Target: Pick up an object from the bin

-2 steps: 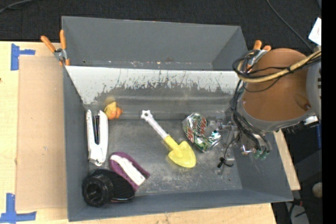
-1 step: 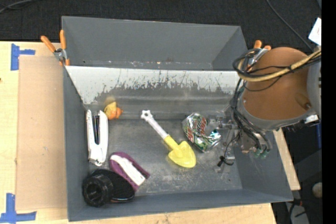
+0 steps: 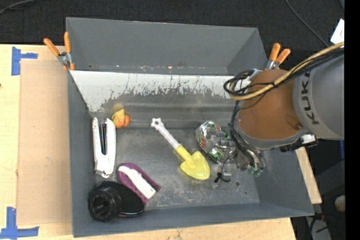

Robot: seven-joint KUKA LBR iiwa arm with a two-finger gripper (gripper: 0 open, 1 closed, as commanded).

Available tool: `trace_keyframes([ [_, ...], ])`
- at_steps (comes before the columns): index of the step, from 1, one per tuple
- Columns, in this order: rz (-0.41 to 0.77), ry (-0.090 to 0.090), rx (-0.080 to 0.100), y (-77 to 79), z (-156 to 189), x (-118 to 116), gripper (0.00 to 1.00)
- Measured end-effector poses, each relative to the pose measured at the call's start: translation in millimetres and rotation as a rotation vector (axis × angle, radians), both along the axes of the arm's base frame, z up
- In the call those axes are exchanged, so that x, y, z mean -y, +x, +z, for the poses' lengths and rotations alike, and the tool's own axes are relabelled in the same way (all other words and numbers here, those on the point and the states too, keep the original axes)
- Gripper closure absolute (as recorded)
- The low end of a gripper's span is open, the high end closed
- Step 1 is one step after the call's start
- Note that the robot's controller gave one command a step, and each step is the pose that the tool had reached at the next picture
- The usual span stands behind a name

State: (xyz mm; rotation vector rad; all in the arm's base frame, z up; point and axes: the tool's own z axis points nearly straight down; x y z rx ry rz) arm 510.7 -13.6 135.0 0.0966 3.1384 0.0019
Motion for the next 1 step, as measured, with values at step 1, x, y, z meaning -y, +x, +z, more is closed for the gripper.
trace_keyframes([
  [1, -0.018, 0.000, -0.007, 2.0, -52.6, -1.0, 0.00],
])
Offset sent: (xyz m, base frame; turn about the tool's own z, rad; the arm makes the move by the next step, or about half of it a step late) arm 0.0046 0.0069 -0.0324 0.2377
